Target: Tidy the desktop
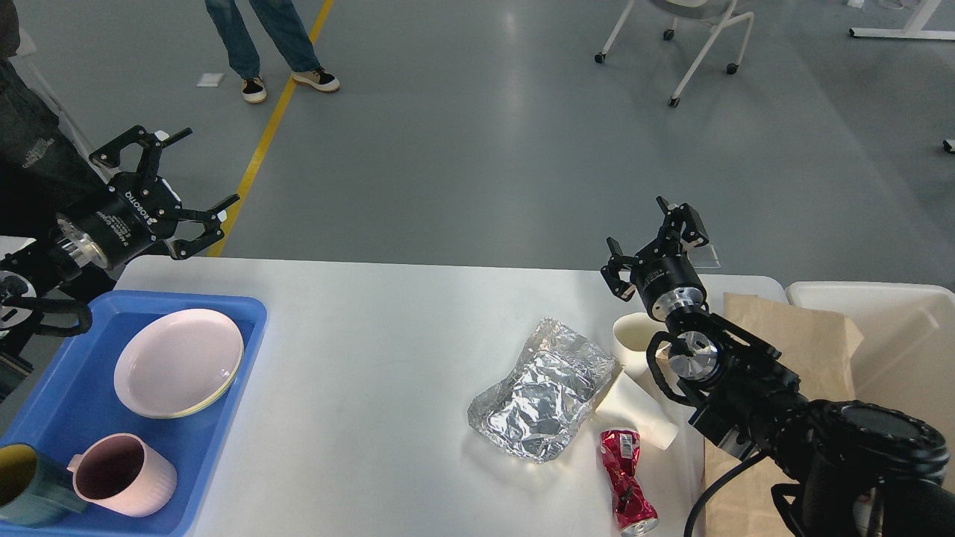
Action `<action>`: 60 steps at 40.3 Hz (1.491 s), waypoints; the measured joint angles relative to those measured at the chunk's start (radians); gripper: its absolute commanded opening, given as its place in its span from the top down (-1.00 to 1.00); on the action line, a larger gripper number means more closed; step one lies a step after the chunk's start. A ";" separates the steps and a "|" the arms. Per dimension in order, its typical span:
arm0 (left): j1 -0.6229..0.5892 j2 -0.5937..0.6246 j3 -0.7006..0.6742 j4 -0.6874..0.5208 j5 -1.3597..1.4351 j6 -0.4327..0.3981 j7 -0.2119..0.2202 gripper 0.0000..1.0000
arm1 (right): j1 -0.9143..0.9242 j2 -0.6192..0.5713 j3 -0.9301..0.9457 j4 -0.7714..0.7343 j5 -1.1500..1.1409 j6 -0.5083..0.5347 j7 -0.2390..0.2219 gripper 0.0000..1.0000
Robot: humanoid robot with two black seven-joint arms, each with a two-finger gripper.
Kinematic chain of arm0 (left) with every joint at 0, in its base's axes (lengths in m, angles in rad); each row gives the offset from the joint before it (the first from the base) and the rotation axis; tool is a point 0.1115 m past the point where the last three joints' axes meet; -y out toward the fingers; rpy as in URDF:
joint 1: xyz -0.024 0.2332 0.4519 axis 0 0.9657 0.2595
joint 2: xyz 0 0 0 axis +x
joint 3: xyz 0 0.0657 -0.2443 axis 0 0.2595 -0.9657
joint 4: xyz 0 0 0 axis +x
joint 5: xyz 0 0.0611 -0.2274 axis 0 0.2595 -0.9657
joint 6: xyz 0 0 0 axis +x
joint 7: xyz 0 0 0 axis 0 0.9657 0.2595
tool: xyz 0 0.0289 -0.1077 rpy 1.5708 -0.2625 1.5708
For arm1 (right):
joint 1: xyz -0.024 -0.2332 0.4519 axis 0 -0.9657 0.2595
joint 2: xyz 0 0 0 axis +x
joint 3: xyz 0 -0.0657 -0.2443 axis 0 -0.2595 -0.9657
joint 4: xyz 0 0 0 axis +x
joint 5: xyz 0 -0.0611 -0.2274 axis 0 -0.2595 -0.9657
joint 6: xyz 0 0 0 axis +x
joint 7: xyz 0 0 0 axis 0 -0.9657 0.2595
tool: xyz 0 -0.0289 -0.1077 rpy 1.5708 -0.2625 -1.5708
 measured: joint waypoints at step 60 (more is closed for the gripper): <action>0.063 -0.305 0.001 0.275 0.091 0.081 -0.304 -0.92 | 0.000 0.000 0.000 0.000 0.000 0.000 0.000 -1.00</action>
